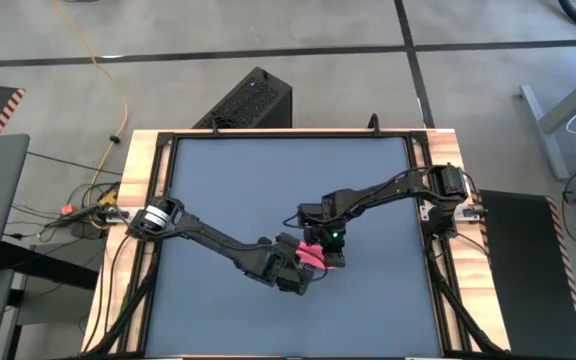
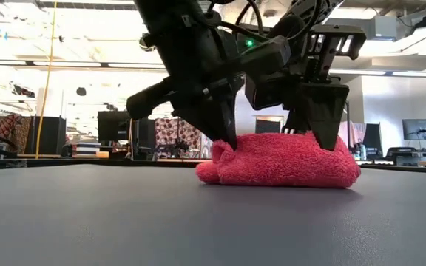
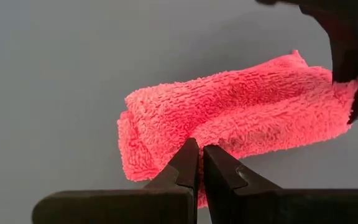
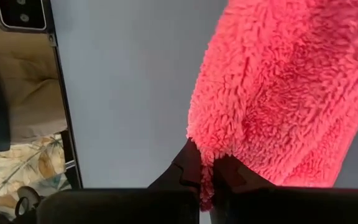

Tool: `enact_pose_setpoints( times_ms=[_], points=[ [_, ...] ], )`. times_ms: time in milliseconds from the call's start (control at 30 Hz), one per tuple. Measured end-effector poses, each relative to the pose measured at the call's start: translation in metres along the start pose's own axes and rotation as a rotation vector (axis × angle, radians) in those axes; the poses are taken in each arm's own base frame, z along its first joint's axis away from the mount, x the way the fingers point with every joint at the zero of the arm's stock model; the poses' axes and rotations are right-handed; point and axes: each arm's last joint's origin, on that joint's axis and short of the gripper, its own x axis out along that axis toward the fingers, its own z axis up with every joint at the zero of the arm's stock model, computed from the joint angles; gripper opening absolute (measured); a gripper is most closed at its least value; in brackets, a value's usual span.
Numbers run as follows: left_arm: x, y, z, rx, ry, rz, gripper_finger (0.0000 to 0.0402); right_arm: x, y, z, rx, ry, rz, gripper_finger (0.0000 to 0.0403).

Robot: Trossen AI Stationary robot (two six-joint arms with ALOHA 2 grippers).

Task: Roll towel
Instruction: Roll the pink towel

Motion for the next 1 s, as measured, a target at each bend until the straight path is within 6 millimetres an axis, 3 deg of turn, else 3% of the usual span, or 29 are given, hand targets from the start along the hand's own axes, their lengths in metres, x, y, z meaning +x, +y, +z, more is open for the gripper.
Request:
enact_pose_setpoints(
  times_ms=[233, 567, 833, 1000],
  points=[
    [0.007, -0.001, 0.012, 0.048, -0.010, -0.024, 0.0000, 0.003, 0.004, -0.001, -0.023, 0.009, 0.000, 0.0025],
    [0.008, -0.003, 0.013, 0.073, 0.007, -0.049, 0.0000, 0.004, 0.005, -0.001, -0.067, 0.014, -0.008, 0.0028],
    [0.012, 0.000, 0.019, 0.089, -0.011, -0.025, 0.0000, 0.001, 0.000, -0.001, -0.095, 0.006, -0.060, 0.0065],
    [0.013, -0.001, 0.021, 0.091, -0.025, -0.033, 0.0000, -0.009, -0.002, -0.007, -0.124, 0.023, -0.251, 0.0070]
  ],
)
